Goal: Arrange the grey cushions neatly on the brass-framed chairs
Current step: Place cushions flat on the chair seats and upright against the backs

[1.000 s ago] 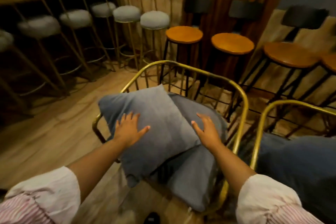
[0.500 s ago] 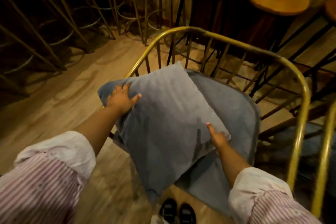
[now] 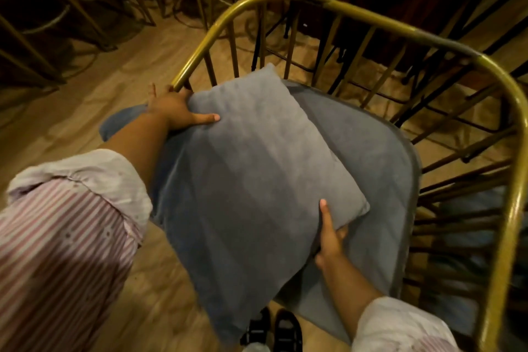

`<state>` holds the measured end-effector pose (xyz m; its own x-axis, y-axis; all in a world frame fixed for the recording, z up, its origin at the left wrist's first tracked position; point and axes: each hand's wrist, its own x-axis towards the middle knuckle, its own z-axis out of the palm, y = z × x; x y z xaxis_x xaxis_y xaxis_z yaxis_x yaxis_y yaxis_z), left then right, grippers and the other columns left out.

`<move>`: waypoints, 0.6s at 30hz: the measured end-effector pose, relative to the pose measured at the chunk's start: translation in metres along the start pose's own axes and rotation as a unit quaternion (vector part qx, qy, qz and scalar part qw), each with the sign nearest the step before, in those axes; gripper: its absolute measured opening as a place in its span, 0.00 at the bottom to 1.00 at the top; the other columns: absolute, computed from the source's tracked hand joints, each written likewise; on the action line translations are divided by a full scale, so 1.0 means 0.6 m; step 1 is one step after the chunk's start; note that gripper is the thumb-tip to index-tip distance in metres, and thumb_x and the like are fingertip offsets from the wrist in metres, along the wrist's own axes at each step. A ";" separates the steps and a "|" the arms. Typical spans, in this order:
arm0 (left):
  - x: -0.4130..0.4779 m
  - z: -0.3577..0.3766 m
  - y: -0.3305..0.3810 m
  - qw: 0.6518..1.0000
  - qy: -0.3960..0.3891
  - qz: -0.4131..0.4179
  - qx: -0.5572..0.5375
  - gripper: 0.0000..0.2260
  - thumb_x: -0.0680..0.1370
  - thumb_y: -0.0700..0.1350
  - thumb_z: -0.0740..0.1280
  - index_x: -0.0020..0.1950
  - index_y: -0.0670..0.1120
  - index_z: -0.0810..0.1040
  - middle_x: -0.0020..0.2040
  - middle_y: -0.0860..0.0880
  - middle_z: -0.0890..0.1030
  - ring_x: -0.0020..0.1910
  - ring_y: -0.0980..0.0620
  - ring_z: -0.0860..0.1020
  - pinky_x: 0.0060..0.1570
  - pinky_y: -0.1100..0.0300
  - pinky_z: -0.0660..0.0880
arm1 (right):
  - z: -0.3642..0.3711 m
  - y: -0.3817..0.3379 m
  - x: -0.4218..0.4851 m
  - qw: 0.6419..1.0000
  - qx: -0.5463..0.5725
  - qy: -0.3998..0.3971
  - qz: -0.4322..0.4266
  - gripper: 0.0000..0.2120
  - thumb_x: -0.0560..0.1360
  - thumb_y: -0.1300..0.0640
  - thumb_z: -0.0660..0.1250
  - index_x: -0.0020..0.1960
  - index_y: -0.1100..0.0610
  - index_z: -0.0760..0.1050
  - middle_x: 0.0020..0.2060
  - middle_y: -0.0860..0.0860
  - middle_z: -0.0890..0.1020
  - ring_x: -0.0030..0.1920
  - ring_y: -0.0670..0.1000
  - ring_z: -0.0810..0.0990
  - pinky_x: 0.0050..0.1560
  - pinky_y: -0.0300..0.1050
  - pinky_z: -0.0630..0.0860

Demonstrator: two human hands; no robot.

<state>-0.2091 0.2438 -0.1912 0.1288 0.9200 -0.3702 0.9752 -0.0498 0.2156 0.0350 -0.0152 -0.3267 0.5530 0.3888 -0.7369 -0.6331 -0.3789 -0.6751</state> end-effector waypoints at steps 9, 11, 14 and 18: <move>-0.108 0.056 0.005 0.988 -0.020 -0.060 -0.143 0.45 0.62 0.68 0.72 0.71 0.47 0.66 0.70 0.41 0.70 0.69 0.38 0.68 0.65 0.42 0.67 | -0.068 -0.136 0.011 0.993 -0.078 -0.027 -0.082 0.48 0.64 0.45 0.77 0.77 0.47 0.54 0.74 0.50 0.66 0.68 0.56 0.70 0.66 0.54 0.70; -0.126 0.086 0.016 0.977 -0.028 -0.063 -0.200 0.46 0.60 0.68 0.73 0.72 0.47 0.65 0.70 0.42 0.71 0.68 0.39 0.69 0.65 0.43 0.69 | -0.093 -0.166 0.036 0.991 -0.105 -0.025 -0.073 0.48 0.66 0.47 0.76 0.77 0.45 0.51 0.74 0.51 0.64 0.70 0.59 0.68 0.68 0.60 0.68; -0.144 0.143 0.022 0.965 -0.075 -0.081 -0.238 0.53 0.55 0.72 0.72 0.74 0.48 0.63 0.73 0.43 0.69 0.70 0.39 0.68 0.68 0.44 0.68 | -0.116 -0.175 0.056 0.985 -0.156 -0.036 -0.070 0.51 0.64 0.46 0.76 0.78 0.46 0.49 0.75 0.51 0.63 0.70 0.58 0.67 0.70 0.58 0.67; -0.138 0.195 -0.004 0.948 -0.087 -0.096 -0.290 0.59 0.48 0.74 0.73 0.74 0.52 0.61 0.74 0.45 0.68 0.71 0.41 0.69 0.68 0.43 0.69 | -0.128 -0.141 0.057 0.981 -0.170 -0.043 -0.088 0.50 0.65 0.41 0.75 0.77 0.44 0.49 0.75 0.50 0.62 0.71 0.56 0.66 0.71 0.56 0.66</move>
<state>-0.2012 0.1223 -0.2670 0.0353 0.8093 -0.5864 0.7274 0.3815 0.5703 0.1490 -0.0344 -0.2975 0.5808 0.5377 -0.6112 -0.3059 -0.5516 -0.7760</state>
